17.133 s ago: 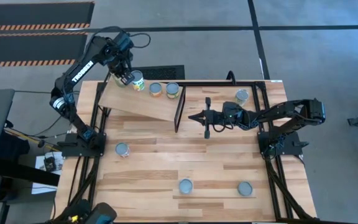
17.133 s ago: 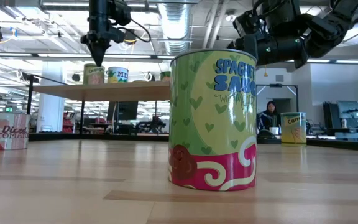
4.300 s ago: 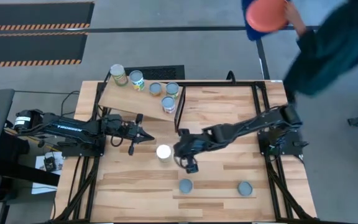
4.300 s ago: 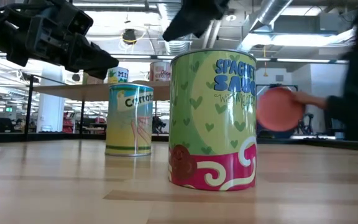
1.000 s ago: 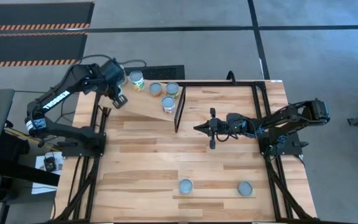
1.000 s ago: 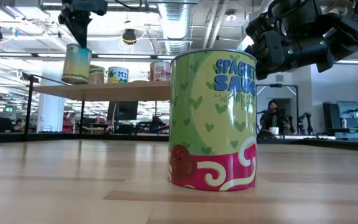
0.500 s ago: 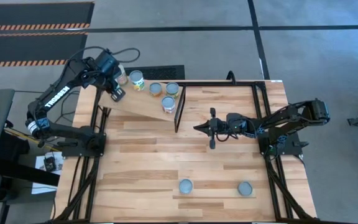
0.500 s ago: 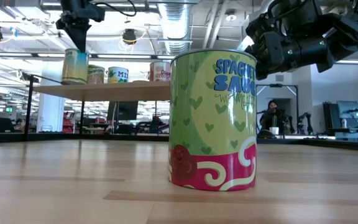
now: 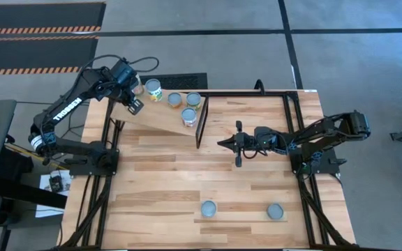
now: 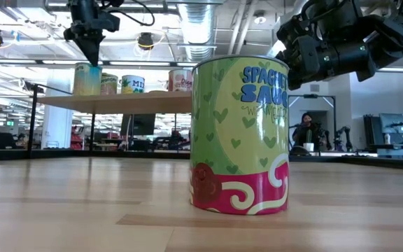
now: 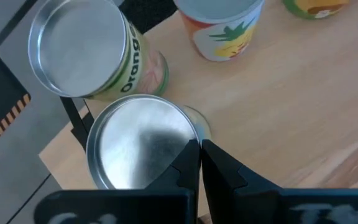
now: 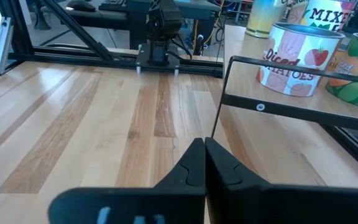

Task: Pick and place cans onto a shelf
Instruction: Put the canned carrots on the shelf

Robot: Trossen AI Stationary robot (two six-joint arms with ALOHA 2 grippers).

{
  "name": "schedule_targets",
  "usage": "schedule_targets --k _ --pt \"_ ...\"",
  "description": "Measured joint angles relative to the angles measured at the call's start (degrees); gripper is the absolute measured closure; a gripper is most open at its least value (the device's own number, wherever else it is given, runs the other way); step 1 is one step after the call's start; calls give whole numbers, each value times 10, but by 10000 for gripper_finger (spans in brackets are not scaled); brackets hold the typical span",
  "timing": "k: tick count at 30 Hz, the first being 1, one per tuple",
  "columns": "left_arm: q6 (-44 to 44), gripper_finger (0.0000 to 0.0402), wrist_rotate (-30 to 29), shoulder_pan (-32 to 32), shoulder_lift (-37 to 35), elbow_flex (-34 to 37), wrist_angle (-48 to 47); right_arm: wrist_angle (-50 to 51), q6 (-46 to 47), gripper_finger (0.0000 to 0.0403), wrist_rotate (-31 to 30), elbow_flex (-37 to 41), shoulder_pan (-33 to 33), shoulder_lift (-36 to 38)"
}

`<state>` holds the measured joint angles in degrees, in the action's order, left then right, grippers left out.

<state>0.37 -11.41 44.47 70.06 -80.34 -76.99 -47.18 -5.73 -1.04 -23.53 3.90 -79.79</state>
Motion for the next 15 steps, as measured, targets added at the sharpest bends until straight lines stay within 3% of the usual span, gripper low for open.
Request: schedule_targets --k 6,15 --pt "0 401 -31 0 0 0 -2 0 -2 393 0 0 0 0" --pt "-2 400 -33 0 0 0 -11 0 -3 393 0 0 0 0"
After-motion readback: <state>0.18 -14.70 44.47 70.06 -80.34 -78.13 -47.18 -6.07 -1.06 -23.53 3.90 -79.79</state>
